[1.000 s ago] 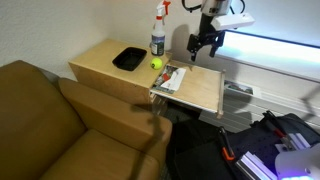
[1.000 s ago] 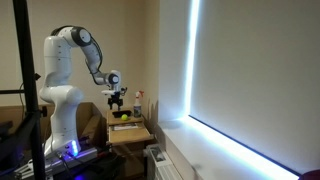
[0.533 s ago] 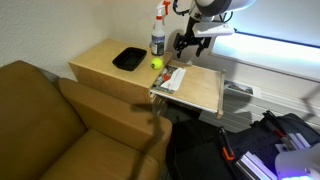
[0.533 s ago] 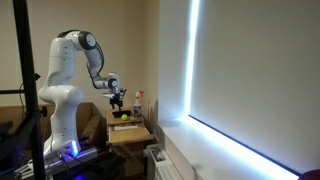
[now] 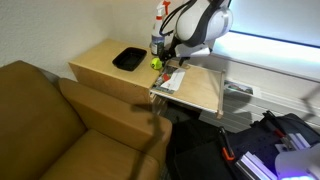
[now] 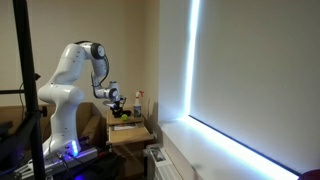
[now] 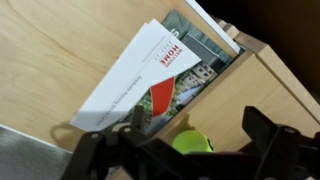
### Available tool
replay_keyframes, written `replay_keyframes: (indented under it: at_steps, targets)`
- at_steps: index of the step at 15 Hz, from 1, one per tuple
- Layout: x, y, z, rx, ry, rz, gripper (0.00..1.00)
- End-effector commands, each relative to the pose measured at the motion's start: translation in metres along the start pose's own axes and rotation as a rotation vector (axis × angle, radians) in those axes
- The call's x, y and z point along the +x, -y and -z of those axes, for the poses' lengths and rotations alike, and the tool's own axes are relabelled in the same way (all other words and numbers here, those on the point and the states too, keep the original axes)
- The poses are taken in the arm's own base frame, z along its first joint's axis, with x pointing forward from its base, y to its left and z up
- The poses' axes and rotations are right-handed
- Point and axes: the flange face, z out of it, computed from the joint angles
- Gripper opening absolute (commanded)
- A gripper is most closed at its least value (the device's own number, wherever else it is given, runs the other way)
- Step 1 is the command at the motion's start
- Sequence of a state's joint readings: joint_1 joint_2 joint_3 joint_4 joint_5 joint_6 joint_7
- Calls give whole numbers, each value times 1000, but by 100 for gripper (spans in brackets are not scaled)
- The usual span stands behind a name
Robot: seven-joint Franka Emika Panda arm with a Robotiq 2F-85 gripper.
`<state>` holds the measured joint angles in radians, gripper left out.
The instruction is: Pick up the ball and put it in the bowl
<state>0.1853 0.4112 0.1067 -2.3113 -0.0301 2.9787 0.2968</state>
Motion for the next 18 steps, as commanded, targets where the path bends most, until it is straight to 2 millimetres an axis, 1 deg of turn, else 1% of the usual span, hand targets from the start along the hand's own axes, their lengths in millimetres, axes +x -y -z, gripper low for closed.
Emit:
replay_keyframes:
  at_steps: [1,3,5,6,7,9,10,11,13,15,16,18]
  targets:
    - [38,30,-45,33,-106,39,100]
    - [63,39,-54,-1,-151,54,100]
    - [78,43,-49,-40,-175,55,100]
    - [62,37,-50,-12,-153,56,100]
    - [70,39,-50,-24,-171,61,100]
    - [76,43,-47,-29,-185,65,100]
    - [76,38,-54,-48,-177,54,100]
    - [84,36,-64,-60,-186,47,100]
    - [91,32,-81,-74,-233,45,100]
    - [97,33,-99,-60,-253,37,100]
    - [88,28,-78,-67,-217,45,100]
    - [91,30,-95,-64,-229,46,100]
